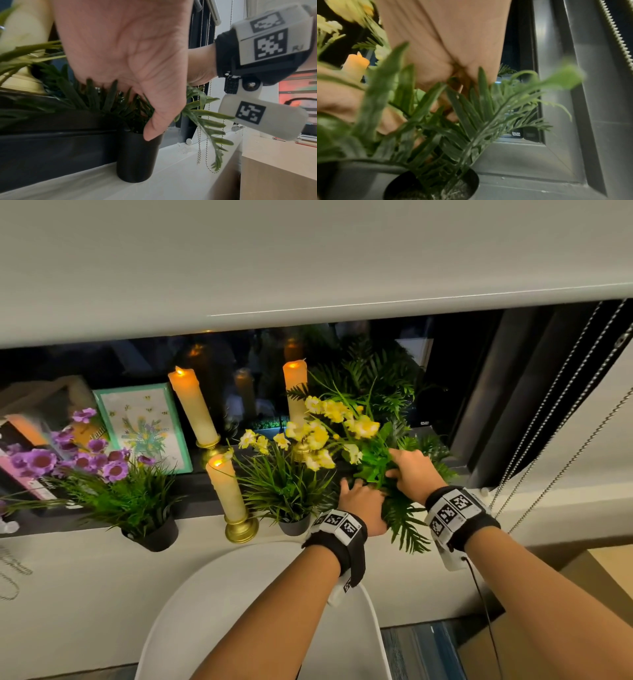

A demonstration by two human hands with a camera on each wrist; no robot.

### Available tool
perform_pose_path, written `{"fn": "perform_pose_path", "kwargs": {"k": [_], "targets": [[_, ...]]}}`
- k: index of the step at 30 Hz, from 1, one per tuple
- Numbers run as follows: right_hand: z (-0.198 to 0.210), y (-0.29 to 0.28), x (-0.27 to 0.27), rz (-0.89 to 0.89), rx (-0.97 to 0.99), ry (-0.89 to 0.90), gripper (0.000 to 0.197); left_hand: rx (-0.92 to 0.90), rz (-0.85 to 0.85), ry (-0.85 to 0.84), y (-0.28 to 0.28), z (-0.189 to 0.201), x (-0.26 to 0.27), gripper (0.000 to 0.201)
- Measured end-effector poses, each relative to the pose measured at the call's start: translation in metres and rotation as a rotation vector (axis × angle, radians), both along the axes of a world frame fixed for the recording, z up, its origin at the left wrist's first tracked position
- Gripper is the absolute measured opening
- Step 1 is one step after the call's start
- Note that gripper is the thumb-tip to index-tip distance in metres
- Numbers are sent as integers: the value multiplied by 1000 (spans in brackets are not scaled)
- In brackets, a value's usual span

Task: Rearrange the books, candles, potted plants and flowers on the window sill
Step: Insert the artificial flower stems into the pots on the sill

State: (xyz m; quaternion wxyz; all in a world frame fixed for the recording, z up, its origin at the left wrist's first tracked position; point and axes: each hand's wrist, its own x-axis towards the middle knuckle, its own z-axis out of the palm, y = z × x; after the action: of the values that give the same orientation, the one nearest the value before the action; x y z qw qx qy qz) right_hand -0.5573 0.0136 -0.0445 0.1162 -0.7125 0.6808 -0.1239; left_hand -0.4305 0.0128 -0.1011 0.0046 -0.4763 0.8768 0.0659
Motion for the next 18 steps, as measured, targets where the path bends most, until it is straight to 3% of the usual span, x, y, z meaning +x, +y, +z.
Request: {"fn": "perform_pose_path", "kwargs": {"k": [6,12,18], "targets": [[-2,0,-7,-73,-6,-111,16,53,-5,47,3,5,3,41],[-4,-2,-16,-76,-79,-161,25,2,6,-21,0,3,3,44],[5,6,-15,-32,32,-117,19,8,18,-70,-6,3,5,32]]}}
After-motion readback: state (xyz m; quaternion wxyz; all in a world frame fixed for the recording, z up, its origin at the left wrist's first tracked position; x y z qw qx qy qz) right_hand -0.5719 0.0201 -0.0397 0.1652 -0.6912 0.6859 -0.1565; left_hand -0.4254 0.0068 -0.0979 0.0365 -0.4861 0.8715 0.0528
